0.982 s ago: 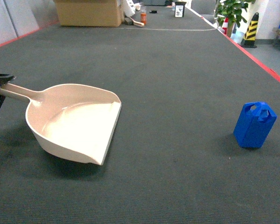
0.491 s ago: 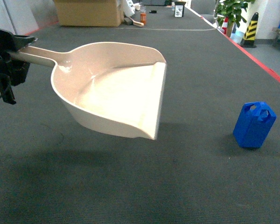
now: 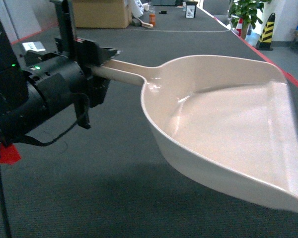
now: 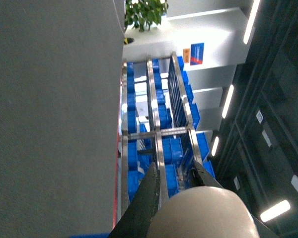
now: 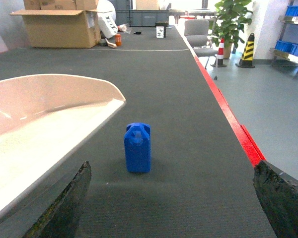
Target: Place part in tray to right shelf
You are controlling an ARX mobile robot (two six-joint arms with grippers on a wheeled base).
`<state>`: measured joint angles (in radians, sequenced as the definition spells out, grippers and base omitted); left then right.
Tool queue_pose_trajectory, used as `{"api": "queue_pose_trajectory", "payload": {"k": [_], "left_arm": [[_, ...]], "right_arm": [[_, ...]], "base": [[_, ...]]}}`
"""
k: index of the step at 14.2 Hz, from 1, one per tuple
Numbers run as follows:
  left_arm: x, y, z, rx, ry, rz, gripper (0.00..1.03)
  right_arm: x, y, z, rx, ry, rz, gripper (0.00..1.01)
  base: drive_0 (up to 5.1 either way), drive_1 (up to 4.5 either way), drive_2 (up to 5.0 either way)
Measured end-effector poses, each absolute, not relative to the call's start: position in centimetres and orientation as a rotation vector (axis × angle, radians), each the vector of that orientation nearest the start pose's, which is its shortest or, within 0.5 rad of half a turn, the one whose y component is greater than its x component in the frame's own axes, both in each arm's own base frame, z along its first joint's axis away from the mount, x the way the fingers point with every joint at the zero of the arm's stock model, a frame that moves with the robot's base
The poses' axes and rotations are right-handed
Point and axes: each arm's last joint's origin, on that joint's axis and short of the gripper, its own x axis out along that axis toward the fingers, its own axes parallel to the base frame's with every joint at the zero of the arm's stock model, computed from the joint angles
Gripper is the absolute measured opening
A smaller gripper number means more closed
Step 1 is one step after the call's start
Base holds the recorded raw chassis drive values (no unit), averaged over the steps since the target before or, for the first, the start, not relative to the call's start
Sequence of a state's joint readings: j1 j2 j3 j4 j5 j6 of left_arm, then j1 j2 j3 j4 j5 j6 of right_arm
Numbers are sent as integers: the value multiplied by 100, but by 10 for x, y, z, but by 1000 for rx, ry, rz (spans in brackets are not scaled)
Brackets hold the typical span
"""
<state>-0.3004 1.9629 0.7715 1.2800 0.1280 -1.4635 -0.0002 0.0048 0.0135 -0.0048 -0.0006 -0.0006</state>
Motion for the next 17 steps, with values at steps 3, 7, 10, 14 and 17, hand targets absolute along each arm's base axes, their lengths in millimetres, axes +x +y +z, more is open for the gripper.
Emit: {"api": "queue_pose_trajectory", "payload": {"k": [3,7,10,14,17], "left_arm": [[342,-126,147,-1436,280,-443,14],[343,-124,147,-1436,275,-439,14],[343,-124,147,-1433,275,-440,14],[343,-124,147,-1432,274,-439,14],[343,-124,147,-1430,273,-438,14]], "right_arm": [[97,0,167,-1,-4,0,98],[97,0,167,-1,-4,0,98],[118,-20,159,-83,244,-168,98],[190,-55,164,-187,275,40,98],[247,-51,137,-196,419,289,98]], "base": [[0,0,0],[0,0,0],[0,0,0],[0,0,0],[0,0,0]]}}
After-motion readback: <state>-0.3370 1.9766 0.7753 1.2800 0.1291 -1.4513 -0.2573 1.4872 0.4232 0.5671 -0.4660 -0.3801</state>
